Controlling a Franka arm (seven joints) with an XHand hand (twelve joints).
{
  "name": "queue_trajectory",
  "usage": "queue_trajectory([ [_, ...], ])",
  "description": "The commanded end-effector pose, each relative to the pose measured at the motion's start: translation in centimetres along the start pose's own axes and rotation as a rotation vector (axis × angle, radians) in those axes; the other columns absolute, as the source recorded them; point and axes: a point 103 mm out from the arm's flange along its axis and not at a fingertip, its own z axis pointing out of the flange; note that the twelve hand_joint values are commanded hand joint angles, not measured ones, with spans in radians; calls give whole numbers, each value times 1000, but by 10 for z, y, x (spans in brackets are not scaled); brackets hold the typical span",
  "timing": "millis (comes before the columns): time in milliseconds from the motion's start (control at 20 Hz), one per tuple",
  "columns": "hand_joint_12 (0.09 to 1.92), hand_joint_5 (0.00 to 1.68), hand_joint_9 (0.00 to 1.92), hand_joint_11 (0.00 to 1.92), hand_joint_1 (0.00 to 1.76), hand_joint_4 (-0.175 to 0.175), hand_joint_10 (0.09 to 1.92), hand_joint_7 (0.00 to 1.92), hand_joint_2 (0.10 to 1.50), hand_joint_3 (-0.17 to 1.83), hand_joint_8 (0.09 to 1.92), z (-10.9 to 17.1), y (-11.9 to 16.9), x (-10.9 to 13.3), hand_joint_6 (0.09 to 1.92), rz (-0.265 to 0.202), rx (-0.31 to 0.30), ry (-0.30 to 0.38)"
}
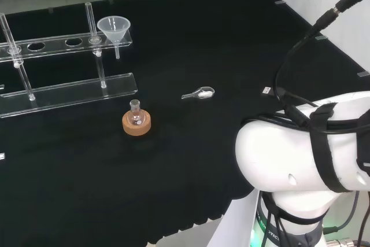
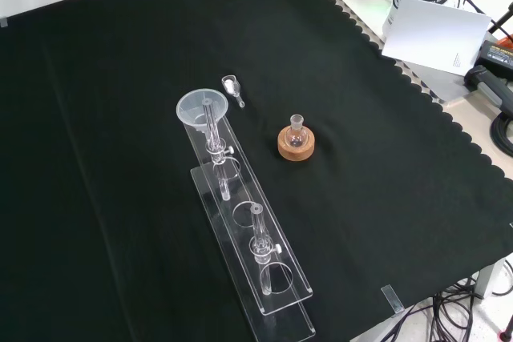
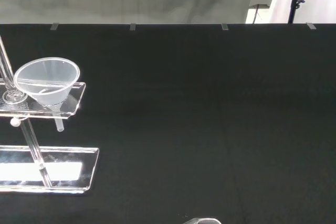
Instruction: Pick up the funnel from the transparent funnel stand.
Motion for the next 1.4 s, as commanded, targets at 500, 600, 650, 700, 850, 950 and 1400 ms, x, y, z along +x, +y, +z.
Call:
queue_trajectory([
  [500, 87, 0, 0, 0, 348, 70, 87, 0, 530, 90, 87, 4, 20, 6, 87, -36, 48, -47],
  [600, 87, 0, 0, 0, 352, 69, 87, 0, 533, 89, 87, 7, 25, 9, 87, -42, 73, -57],
  [650, 87, 0, 0, 0, 356, 68, 87, 0, 535, 88, 87, 8, 27, 10, 87, -48, 76, -59],
  [700, 87, 0, 0, 0, 360, 68, 87, 0, 538, 88, 87, 9, 29, 13, 87, -53, 76, -65],
  [850, 87, 0, 0, 0, 372, 67, 87, 0, 545, 86, 87, 12, 35, 19, 87, -81, 62, -70],
  [950, 87, 0, 0, 0, 396, 67, 87, 0, 546, 83, 87, 16, 38, 24, 87, -100, 53, -72],
  [1400, 87, 0, 0, 0, 486, 62, 87, 0, 544, 65, 87, 31, 65, 47, 87, -149, 53, -72],
])
